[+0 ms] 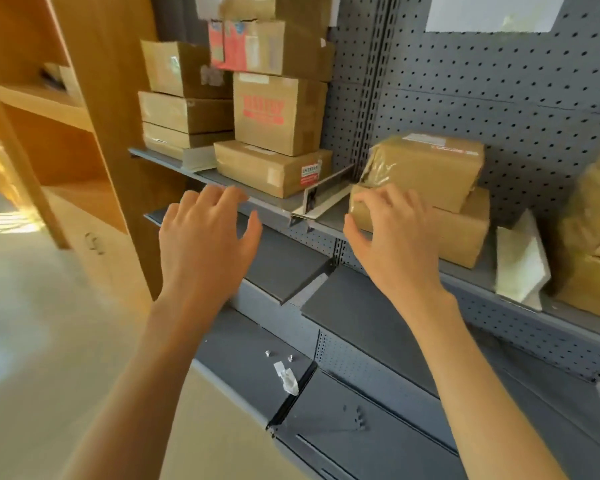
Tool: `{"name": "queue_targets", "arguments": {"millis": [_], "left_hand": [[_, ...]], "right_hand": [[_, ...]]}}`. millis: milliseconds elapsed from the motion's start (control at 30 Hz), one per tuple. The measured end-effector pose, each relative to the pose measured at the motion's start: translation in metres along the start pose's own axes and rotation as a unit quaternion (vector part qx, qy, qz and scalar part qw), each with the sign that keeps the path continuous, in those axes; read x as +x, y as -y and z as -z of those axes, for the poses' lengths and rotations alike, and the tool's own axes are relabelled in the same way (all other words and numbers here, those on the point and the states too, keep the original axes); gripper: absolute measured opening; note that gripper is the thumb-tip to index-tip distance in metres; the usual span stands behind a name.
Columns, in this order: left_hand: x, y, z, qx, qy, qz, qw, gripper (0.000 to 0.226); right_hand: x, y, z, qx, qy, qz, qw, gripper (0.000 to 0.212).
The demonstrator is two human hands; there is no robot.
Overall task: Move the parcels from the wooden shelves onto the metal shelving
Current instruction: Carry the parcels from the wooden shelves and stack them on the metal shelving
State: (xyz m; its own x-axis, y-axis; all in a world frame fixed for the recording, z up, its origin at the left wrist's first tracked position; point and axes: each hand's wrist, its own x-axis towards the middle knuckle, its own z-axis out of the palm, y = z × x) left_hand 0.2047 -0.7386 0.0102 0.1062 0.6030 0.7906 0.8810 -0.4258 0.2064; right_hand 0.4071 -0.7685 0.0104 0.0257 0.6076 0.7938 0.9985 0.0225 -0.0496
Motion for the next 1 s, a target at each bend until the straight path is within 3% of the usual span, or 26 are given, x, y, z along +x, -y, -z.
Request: {"name": "queue_targets", "arguments": {"millis": [333,600,1000], "left_hand": [[0.034,0.197,0.028,0.113,-0.033,0.103,0.988,0.027],[0.062,0.343,0.038,0.177,-0.027,0.127,0.976,0.028],[0.116,0.497,-0.002,0.198,-0.018,0.164,0.966,0.026]], "right_hand": [[0.084,0.18,-0.131,0.116,0.007,0.084,0.99,0.025],[0.136,0.324,-0.22,0.194,0.015,0.115,0.974,0.029],[0.211,0.444,-0.348,0.235,0.032,0.152,0.959,0.033]]}}
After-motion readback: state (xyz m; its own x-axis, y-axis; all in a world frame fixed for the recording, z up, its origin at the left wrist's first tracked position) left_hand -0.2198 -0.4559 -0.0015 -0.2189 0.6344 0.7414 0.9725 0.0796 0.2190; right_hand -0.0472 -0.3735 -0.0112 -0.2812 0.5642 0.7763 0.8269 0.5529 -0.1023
